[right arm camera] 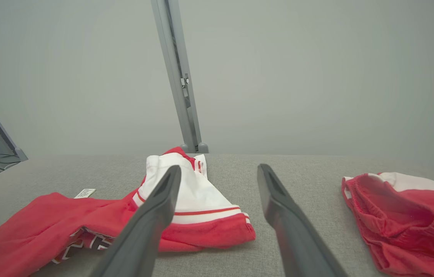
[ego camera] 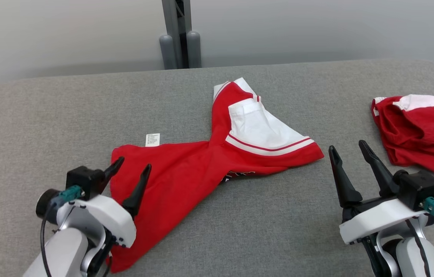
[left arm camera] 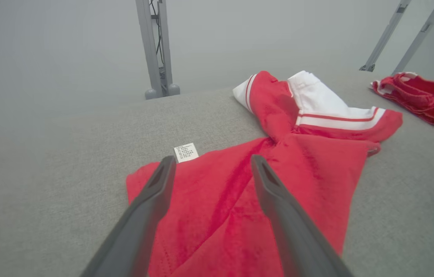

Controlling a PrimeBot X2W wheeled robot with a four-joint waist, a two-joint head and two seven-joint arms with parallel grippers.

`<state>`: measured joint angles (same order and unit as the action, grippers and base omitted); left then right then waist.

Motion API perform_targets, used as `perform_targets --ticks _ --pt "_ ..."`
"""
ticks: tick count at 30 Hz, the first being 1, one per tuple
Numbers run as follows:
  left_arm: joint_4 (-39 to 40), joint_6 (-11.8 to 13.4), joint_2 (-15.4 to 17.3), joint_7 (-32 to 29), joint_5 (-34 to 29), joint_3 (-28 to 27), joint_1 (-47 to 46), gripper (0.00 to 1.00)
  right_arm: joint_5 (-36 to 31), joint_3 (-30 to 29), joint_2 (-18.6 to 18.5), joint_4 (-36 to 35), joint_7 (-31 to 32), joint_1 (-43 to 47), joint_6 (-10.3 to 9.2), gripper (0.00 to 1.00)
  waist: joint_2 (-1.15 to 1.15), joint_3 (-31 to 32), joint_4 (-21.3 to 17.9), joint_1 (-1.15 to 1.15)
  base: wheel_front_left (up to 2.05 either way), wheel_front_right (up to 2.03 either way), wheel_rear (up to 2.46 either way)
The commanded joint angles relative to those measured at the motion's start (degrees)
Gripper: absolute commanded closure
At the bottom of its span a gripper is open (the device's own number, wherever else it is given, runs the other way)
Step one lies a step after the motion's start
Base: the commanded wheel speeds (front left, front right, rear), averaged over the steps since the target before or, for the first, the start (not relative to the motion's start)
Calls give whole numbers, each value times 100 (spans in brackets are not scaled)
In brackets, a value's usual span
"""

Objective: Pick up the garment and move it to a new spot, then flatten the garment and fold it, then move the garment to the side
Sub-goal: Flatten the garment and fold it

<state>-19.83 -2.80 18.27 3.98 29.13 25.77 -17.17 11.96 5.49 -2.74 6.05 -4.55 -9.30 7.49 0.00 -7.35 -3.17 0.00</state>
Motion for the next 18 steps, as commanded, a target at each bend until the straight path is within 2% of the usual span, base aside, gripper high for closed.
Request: perform_targets --ticks 1,8,18 --pt "-52 -36 17 -16 -29 4 -102 0 -24 -14 -33 -21 12 -53 1 0 0 -81 -80 0 0 0 0" --pt "-1270 -369 -57 -437 -146 446 -1256 0 -73 -30 -33 -121 20 -186 1 0 0 -491 -457 0 0 0 0" --pt "-2143 -469 -27 -984 203 1351 -2189 0 -39 -7 -34 -141 -78 -309 1 0 0 -818 -760 0 0 0 0"
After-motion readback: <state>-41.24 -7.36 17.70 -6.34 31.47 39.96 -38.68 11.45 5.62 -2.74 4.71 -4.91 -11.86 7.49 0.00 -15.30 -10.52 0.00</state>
